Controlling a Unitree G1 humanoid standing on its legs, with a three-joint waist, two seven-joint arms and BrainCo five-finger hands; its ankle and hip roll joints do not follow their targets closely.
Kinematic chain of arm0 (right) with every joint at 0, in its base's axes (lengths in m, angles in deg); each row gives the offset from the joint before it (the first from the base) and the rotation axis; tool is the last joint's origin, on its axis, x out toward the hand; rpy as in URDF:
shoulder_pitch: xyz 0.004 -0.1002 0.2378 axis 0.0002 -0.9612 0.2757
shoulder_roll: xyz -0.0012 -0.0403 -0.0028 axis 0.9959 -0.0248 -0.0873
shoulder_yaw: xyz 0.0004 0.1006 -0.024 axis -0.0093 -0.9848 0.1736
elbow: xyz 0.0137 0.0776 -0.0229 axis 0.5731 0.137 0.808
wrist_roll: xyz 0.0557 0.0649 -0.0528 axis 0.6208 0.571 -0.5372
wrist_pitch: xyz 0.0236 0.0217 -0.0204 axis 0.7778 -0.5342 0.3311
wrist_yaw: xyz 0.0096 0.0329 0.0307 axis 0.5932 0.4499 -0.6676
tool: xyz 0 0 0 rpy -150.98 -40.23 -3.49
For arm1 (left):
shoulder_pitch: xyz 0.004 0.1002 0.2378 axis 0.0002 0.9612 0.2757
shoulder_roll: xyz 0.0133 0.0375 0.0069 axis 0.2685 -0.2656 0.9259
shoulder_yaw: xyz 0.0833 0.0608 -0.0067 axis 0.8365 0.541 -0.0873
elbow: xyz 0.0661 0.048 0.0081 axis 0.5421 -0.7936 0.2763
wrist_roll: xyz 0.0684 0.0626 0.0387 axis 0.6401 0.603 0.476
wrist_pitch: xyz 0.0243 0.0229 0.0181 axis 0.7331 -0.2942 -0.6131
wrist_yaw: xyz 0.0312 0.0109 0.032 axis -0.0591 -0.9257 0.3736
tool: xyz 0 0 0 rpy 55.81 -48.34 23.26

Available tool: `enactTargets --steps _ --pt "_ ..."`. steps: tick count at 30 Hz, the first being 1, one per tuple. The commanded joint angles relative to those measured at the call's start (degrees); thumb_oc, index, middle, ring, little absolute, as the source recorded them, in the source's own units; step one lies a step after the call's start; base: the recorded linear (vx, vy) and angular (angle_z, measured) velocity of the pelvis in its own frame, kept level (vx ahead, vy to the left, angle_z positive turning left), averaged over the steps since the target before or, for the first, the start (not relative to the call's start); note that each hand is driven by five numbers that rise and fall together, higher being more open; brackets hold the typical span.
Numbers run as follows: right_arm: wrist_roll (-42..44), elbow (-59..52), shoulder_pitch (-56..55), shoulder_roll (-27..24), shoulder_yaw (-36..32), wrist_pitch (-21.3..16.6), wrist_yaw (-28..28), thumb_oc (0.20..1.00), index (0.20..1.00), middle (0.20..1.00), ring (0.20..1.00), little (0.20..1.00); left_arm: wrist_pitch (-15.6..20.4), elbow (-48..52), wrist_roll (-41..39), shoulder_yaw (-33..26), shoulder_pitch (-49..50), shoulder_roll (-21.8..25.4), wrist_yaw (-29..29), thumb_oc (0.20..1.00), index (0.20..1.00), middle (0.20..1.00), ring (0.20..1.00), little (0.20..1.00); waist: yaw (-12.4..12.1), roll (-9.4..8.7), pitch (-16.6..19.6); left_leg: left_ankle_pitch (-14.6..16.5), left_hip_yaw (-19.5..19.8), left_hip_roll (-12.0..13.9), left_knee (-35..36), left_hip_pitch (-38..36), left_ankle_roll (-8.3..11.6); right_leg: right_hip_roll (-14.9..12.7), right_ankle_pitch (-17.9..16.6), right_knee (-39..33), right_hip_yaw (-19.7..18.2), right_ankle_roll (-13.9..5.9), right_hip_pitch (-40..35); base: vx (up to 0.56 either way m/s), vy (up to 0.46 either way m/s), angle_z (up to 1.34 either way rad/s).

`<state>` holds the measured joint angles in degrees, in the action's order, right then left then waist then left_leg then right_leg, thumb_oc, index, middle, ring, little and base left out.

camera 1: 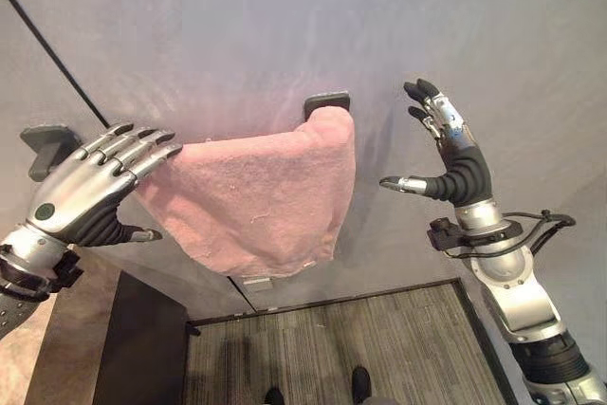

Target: Put brush and paste in cup on sink, flatten towel.

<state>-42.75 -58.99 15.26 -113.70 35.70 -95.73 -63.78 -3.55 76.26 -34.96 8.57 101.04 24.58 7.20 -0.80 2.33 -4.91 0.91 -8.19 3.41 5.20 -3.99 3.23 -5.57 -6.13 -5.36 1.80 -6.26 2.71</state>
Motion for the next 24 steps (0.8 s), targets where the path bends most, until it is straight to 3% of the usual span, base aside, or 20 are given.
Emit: enactTargets --steps 1,13,24 --pt "2.7 -4.1 0.2 -0.5 -4.0 -4.2 -2.7 1.000 1.000 1.000 1.000 1.000 0.5 -3.4 2.3 -3.3 3.4 5.9 0.2 1.000 1.000 1.000 1.000 1.000 1.2 -1.02 2.1 -1.1 -0.8 0.6 -0.2 1.1 0.66 -5.1 0.9 0.4 2.0 -5.67 -2.9 0.01 -0.009 -0.04" --pt "8.1 -3.7 -7.4 0.9 -8.0 -3.3 -0.2 1.000 1.000 1.000 1.000 1.000 -2.7 -8.3 3.1 -6.5 8.0 -0.4 -0.3 1.000 1.000 1.000 1.000 1.000 1.2 -0.96 1.4 -1.7 0.7 0.7 -0.2 1.8 1.05 -4.7 1.8 0.4 3.7 -5.04 -3.6 0.00 -0.007 0.03" --pt "7.7 -2.9 -7.8 0.9 -8.1 -2.4 0.5 1.000 1.000 1.000 1.000 1.000 -4.0 -8.4 3.3 -6.0 7.2 -5.0 0.0 1.000 1.000 1.000 1.000 1.000 0.7 -1.46 1.2 -1.7 1.3 1.0 -0.2 2.1 1.22 -4.4 2.3 0.4 4.4 -4.56 -4.0 0.00 -0.008 0.05"
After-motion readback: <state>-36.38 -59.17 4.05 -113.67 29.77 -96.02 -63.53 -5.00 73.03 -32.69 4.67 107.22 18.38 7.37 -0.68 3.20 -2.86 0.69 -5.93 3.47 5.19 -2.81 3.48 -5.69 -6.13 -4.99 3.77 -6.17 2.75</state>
